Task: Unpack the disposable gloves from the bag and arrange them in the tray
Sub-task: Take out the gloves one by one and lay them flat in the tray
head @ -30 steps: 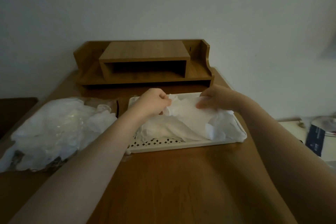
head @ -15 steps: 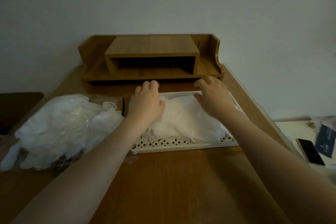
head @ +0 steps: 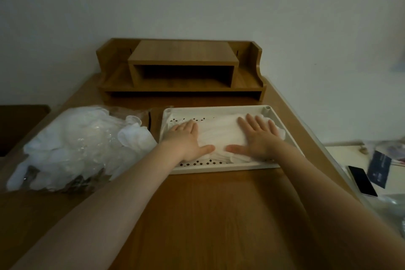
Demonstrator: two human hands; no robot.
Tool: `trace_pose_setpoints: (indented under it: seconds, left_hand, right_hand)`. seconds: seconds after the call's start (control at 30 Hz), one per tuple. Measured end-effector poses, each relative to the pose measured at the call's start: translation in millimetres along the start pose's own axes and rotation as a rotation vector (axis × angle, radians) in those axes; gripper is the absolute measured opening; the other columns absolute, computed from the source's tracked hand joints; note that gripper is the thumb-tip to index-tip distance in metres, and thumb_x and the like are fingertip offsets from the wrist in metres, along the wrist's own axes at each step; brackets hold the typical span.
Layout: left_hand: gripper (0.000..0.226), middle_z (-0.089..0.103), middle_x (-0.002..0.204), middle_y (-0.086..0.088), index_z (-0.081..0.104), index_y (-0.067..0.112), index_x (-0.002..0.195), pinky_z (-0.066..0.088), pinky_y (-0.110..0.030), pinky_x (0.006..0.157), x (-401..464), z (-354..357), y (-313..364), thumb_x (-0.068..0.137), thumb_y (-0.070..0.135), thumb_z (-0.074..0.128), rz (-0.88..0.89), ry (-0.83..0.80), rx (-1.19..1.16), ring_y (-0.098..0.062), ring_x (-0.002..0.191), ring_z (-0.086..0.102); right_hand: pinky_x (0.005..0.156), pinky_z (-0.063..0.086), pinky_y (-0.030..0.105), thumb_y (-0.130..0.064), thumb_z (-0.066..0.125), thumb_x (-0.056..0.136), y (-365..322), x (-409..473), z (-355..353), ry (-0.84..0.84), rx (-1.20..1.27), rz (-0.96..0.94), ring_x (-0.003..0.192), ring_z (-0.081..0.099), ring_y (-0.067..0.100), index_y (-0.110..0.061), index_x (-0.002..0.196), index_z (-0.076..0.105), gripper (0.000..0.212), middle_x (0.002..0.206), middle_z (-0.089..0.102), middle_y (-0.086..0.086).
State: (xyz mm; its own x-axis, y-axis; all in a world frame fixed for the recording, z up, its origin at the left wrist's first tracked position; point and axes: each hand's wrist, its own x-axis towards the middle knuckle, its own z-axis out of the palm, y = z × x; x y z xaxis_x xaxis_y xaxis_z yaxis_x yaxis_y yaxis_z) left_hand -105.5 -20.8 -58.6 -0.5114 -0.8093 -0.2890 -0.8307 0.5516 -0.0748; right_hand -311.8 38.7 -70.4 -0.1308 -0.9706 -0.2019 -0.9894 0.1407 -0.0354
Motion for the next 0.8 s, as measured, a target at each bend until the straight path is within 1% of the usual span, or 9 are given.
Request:
trace_pose_setpoints:
  seconds: [0.07, 0.13, 0.23, 0.3, 0.4, 0.5, 0.57, 0.67, 0.8]
  left_hand:
    - [0.079, 0.002, 0.159, -0.007, 0.011, 0.010, 0.151, 0.009, -0.038, 0.118, -12, -9, -5, 0.093, 0.063, 0.024, 0.044, 0.079, -0.048, -0.022, 0.146, 0.006]
    - [0.056, 0.025, 0.155, -0.004, 0.033, 0.013, 0.145, 0.024, -0.033, 0.111, -29, -22, -11, 0.100, 0.046, 0.029, 0.094, 0.297, -0.246, -0.018, 0.140, 0.025]
    - [0.036, 0.057, 0.125, 0.001, 0.052, 0.015, 0.130, 0.043, -0.025, 0.091, -57, -40, -26, 0.102, 0.027, 0.032, 0.120, 0.667, -0.640, -0.013, 0.115, 0.054]
    - [0.030, 0.063, 0.102, 0.005, 0.058, 0.013, 0.119, 0.047, -0.018, 0.078, -69, -44, -40, 0.101, 0.020, 0.035, 0.137, 0.836, -0.799, -0.008, 0.092, 0.061]
    - [0.026, 0.063, 0.086, 0.009, 0.061, 0.012, 0.109, 0.048, -0.013, 0.070, -75, -40, -59, 0.101, 0.016, 0.035, 0.132, 0.979, -0.937, -0.004, 0.075, 0.062]
    - [0.025, 0.064, 0.086, 0.009, 0.060, 0.016, 0.104, 0.051, -0.020, 0.072, -77, -33, -70, 0.102, 0.017, 0.035, 0.097, 0.993, -0.988, -0.006, 0.075, 0.062]
    - [0.024, 0.063, 0.085, 0.010, 0.060, 0.019, 0.103, 0.050, -0.019, 0.072, -78, -30, -74, 0.101, 0.018, 0.036, 0.084, 0.956, -0.970, -0.005, 0.076, 0.062]
    - [0.024, 0.064, 0.086, 0.008, 0.061, 0.017, 0.105, 0.049, -0.020, 0.073, -80, -30, -80, 0.101, 0.017, 0.037, 0.101, 0.873, -0.949, -0.006, 0.078, 0.062]
    - [0.020, 0.065, 0.094, 0.010, 0.061, 0.022, 0.108, 0.048, -0.020, 0.079, -82, -27, -94, 0.099, 0.024, 0.044, 0.123, 0.755, -0.994, -0.003, 0.089, 0.061]
  right_hand:
    - [0.112, -0.013, 0.054, -0.087, 0.013, 0.063, -11, -3, -8, 0.060, 0.058, 0.029, 0.144, -0.018, 0.030, -0.026, 0.151, 0.003, 0.108, 0.159, -0.014, 0.006]
    - [0.114, -0.010, 0.050, -0.073, 0.022, 0.083, -33, -8, -19, 0.280, 0.122, -0.017, 0.147, -0.010, 0.026, -0.023, 0.149, 0.021, 0.083, 0.160, 0.001, 0.005]
    - [0.113, 0.021, 0.035, -0.040, 0.044, 0.097, -80, -18, -33, 0.536, 0.358, -0.268, 0.138, 0.031, 0.021, -0.017, 0.134, 0.049, 0.043, 0.146, 0.041, 0.004]
    - [0.102, 0.037, 0.028, -0.030, 0.050, 0.096, -113, -23, -34, 0.480, 0.446, -0.435, 0.121, 0.049, 0.017, -0.015, 0.123, 0.058, 0.032, 0.131, 0.055, 0.002]
    - [0.096, 0.044, 0.033, -0.035, 0.053, 0.094, -155, -25, -25, 0.367, 0.457, -0.566, 0.110, 0.055, 0.017, -0.013, 0.120, 0.060, 0.034, 0.121, 0.061, 0.003]
    - [0.096, 0.044, 0.037, -0.043, 0.058, 0.089, -187, -17, -16, 0.282, 0.471, -0.486, 0.105, 0.056, 0.019, -0.013, 0.127, 0.053, 0.048, 0.116, 0.062, 0.002]
    - [0.093, 0.048, 0.039, -0.032, 0.060, 0.090, -197, -11, -11, 0.268, 0.519, -0.390, 0.097, 0.059, 0.020, -0.012, 0.123, 0.054, 0.039, 0.106, 0.065, 0.002]
    - [0.086, 0.051, 0.038, -0.018, 0.055, 0.093, -196, -4, -9, 0.308, 0.565, -0.317, 0.089, 0.062, 0.021, -0.010, 0.105, 0.065, 0.017, 0.096, 0.068, 0.004]
    - [0.071, 0.050, 0.028, -0.019, 0.052, 0.095, -187, -9, -23, 0.352, 0.917, -0.308, 0.074, 0.059, 0.017, -0.017, 0.084, 0.061, 0.014, 0.079, 0.063, -0.003]
